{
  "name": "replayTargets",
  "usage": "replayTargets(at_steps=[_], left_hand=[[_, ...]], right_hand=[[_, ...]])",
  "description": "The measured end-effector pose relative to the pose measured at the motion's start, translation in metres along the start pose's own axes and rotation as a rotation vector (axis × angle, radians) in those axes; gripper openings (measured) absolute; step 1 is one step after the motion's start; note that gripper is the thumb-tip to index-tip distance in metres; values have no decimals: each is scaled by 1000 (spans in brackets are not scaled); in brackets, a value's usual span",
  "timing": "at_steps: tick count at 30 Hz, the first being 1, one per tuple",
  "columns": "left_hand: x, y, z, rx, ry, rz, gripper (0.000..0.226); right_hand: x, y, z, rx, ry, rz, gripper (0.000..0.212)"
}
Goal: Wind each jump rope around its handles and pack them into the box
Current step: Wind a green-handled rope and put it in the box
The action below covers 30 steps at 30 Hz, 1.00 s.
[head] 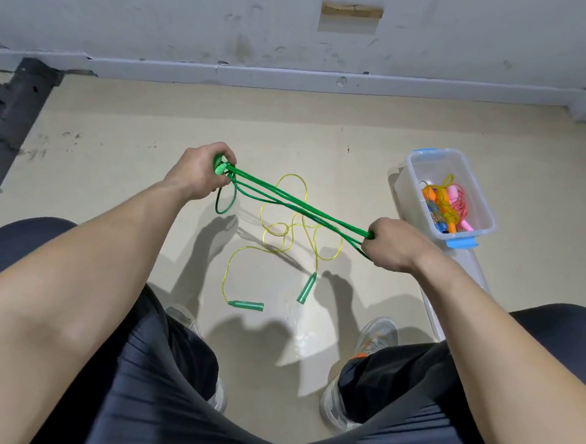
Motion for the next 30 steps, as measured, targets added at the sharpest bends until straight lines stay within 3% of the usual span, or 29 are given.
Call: replayTargets(at_steps=[5,7,12,15,17,22,25,28,30], left_hand=[[8,6,-2,-30,25,42,30],[10,8,-2,-36,42,40,30],[7,5,-2,-61,43,35,28],[4,3,-2,-61,43,35,28],[4,4,-2,-58,45,25,28],[13,13,2,-109,43,53,27],[16,21,4,-146,30,103,30],[11,17,3,-105,-13,173,29],[8,13,1,-77,-16,181,30]], right_hand=[[16,5,-16,196,74,890,9],[21,15,-22,278,121,1193,17],[36,20,-29,484,266,1680,40],[42,21,-34,653,343,1819,64],[45,20,-39,695,326,1777,69],[37,12,-40,559,131,1444,43],[19,-3,-31,410,68,876,31],[-2,-8,-18,197,-38,217,42],[-6,-6,-19,164,-90,-8,51]])
Point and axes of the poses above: each hand's wrist, its own z-axis towards the middle knuckle, its own y-axis out of the back of the hand, x = y × z, the point moved 6 cm from there along z, towards the middle knuckle, and after that the axes turned 8 degrees about -x, right-handed, at the moved point
